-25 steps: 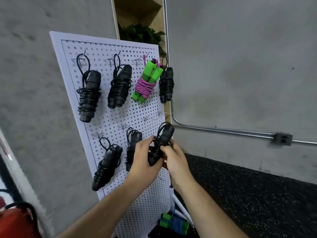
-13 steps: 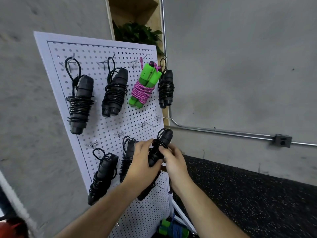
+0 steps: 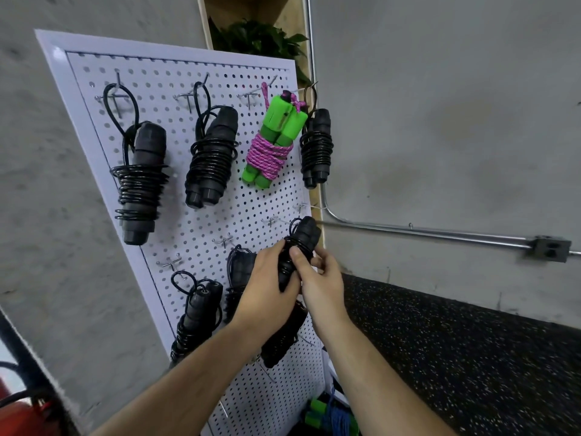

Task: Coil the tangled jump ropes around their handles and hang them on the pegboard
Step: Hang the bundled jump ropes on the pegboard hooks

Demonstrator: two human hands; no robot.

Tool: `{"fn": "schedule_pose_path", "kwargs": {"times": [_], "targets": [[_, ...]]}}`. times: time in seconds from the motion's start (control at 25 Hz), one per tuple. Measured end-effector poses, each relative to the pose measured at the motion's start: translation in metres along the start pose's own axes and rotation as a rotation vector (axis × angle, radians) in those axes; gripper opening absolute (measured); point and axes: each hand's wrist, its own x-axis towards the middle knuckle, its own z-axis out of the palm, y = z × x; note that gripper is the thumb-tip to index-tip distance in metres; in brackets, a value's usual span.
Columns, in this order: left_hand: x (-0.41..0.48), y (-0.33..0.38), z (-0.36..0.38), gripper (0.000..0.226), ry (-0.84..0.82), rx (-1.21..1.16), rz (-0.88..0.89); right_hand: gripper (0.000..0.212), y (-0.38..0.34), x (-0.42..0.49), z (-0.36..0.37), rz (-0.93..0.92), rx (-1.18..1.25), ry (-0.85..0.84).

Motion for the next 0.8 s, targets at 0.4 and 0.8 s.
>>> {"fn": "schedule_pose_path", "kwargs": {"times": [0.4,0.8], "targets": [[0.009,-0.008,0.002,0.055,-0.038,0.067,-0.055,0.063,0.008,0.017,0.004,0.068,-0.094,-0.043],[0.004,-0.03,0.007,0.064,-0.075,0.219,0.004,0.065,0.014,0.012,-0.007,-0.178,-0.536,-0.148]]}}
